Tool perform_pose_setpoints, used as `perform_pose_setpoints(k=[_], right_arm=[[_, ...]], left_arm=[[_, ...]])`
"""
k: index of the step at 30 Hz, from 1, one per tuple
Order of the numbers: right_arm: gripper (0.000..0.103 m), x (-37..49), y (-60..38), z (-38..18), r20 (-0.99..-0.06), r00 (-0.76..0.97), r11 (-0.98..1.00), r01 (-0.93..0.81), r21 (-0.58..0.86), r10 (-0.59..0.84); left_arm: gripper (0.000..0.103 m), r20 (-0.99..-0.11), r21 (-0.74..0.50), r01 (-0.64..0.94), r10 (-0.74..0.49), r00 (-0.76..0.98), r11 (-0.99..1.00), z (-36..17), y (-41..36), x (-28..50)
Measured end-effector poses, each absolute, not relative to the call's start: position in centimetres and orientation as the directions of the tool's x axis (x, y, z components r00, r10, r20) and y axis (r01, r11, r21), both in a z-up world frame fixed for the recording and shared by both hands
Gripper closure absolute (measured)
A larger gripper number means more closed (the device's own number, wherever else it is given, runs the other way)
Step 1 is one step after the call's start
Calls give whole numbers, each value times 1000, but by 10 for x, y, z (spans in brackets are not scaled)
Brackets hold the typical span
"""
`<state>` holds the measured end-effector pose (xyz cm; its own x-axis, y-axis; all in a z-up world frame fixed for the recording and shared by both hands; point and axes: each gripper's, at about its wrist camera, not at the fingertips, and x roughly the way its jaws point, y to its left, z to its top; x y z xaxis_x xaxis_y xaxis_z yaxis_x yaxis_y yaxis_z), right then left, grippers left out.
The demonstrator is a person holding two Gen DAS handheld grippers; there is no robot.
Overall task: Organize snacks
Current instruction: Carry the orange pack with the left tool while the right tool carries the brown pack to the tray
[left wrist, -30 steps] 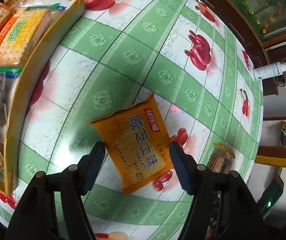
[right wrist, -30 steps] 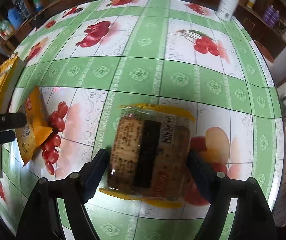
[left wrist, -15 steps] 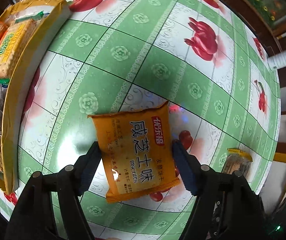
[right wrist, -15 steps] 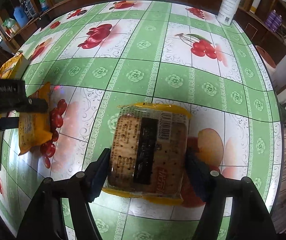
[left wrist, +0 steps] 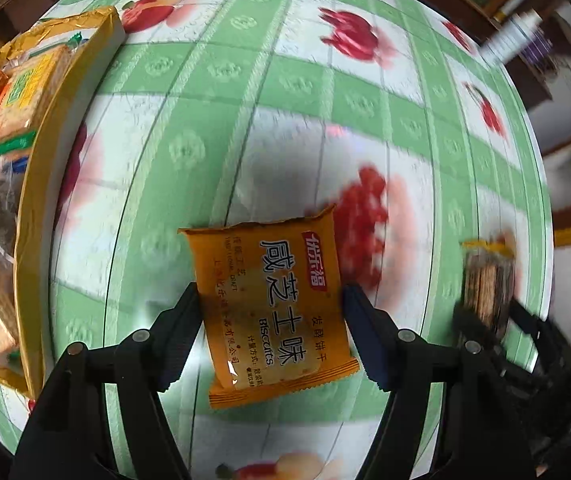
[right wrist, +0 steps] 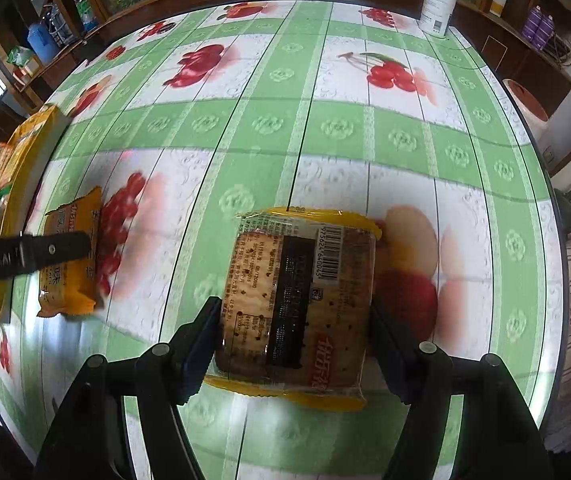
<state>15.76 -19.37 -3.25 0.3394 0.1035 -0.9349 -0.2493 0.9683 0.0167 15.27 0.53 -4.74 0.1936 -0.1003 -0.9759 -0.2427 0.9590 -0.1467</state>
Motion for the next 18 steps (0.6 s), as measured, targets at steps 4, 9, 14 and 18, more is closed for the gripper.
perform_pose_setpoints(k=[4,9,14,18], right_arm=[[31,134,-195,-32,-933,338,966,-255,37,125],[31,100,-197,-33,-928,340,965,-256,63,151],[31,65,-197,-33,-924,345,967,-244,79,162],[31,44,-198,-31,-923,344,969,-231,91,169]], left_arm=[[34,-973,-122,-146,-88,215,982,-46,-2,121],[34,-959,-112,-51,-94,267,992,-45,-7,82],[34,-945,-76,29,-81,317,997,-44,-12,50],[34,-936,-77,50,-90,340,996,-40,-8,35]])
